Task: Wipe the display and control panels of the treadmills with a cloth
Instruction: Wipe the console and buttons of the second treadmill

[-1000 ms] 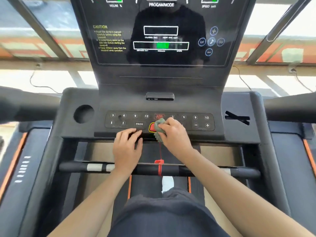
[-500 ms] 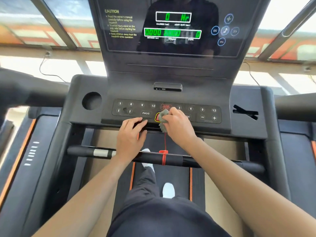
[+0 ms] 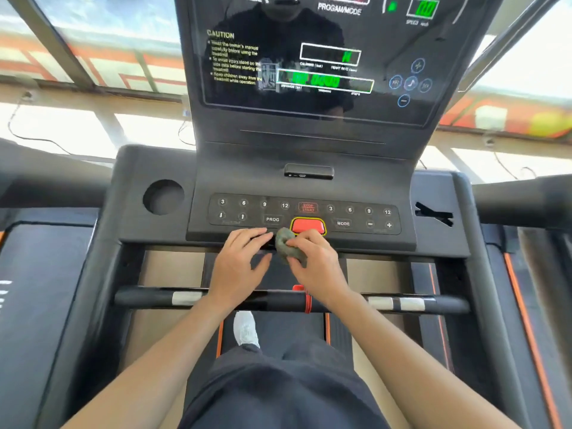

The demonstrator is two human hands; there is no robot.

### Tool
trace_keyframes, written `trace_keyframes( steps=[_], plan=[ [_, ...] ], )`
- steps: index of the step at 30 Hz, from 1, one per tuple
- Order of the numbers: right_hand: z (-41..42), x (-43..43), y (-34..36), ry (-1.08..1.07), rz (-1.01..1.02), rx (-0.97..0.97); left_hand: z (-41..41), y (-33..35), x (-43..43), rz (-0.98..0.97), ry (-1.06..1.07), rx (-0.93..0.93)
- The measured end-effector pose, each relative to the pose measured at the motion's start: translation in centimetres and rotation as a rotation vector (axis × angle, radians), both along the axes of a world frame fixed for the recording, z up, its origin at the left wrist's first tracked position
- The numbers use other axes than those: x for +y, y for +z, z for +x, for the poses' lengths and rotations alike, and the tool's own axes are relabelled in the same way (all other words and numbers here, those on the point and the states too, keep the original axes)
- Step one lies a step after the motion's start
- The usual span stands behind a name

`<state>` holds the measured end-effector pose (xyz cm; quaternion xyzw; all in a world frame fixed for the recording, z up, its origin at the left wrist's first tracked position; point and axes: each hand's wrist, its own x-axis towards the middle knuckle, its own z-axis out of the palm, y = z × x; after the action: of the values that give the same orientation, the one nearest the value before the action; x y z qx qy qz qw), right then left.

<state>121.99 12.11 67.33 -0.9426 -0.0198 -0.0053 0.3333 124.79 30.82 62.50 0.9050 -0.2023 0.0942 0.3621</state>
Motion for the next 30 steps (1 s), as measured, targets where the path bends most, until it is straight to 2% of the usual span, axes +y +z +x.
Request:
trace_keyframes(
  steps=[2, 5, 9, 17, 23, 30],
  plan=[
    [0.3, 0.9, -0.6, -0.006, -0.030, -0.033, 0.2, 0.0, 0.7, 0.018, 0.025, -0.069],
    [0.9, 2.4, -1.1, 0.013, -0.077, -0.077, 0.4, -0.2, 2.1, 0.055, 0.183, -0.150],
    [2.3, 4.8, -0.9, 0.128, -0.104, -0.135, 0.4, -0.6, 3.8, 0.137, 0.269, -0.210],
    [5.3, 9.2, -1.7, 0.327, -0.114, -0.188, -0.3, -0.2, 4.7, 0.167, 0.475, -0.112],
    [4.4, 5.3, -1.6, 0.355, -0.116, -0.162, -0.3, 0.1, 4.7, 0.171, 0.485, -0.087],
    [1.5, -2.4, -3.3, 0.176, -0.131, -0.187, -0.5, 0.4, 4.6, 0.152, 0.496, -0.072]
  ],
)
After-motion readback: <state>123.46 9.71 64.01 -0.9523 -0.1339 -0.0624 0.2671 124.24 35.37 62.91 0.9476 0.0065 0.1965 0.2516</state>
